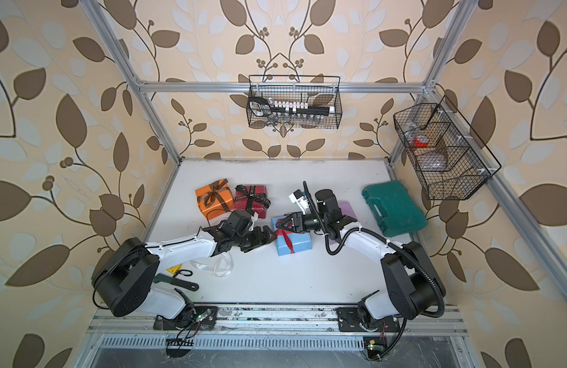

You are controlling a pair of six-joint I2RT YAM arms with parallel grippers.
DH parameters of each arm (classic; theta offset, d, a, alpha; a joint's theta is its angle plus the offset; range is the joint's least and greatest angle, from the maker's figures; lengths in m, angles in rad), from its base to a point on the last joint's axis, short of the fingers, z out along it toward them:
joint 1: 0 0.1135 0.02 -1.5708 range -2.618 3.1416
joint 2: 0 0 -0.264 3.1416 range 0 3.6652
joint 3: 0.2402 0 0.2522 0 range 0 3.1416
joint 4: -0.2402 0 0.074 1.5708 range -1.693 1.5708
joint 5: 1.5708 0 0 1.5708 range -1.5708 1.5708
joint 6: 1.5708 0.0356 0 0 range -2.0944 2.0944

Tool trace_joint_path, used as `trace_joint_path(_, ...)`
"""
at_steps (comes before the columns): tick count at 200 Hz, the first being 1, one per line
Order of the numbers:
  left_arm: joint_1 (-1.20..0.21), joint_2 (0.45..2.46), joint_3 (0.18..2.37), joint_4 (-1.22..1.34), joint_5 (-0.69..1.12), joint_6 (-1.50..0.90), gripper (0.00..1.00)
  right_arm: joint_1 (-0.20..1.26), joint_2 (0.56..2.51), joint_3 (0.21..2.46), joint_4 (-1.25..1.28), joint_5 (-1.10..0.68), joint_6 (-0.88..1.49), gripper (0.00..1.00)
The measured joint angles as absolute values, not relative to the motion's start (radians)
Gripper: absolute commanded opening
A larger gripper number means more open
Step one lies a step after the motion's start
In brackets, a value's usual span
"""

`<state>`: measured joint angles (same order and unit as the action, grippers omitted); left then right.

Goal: Untie the ribbon bows on the gift boxes
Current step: Untie the ribbon from the gift box.

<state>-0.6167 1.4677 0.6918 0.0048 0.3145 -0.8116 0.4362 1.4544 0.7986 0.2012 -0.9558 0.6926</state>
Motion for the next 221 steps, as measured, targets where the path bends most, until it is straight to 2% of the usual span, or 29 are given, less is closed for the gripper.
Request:
trace_joint_path(88, -0.617, 1.467, 0.692, -0.004, 0.314, -0.810, 0.92, 0.430, 1.446, 0.799, 0.326, -1.000, 0.793, 0.41)
trace_joint_path(144, -0.617, 1.364, 0.698, -0.138, 0.279, -0.779, 0.93, 0.465, 1.446, 0.808, 0.377, -1.002, 0.841, 0.41)
trace_joint_path(221, -0.613, 1.308, 0.733, -0.216, 0.252, -0.742, 0.94, 0.477, 1.446, 0.971, 0.421, -1.003, 0.886, 0.41)
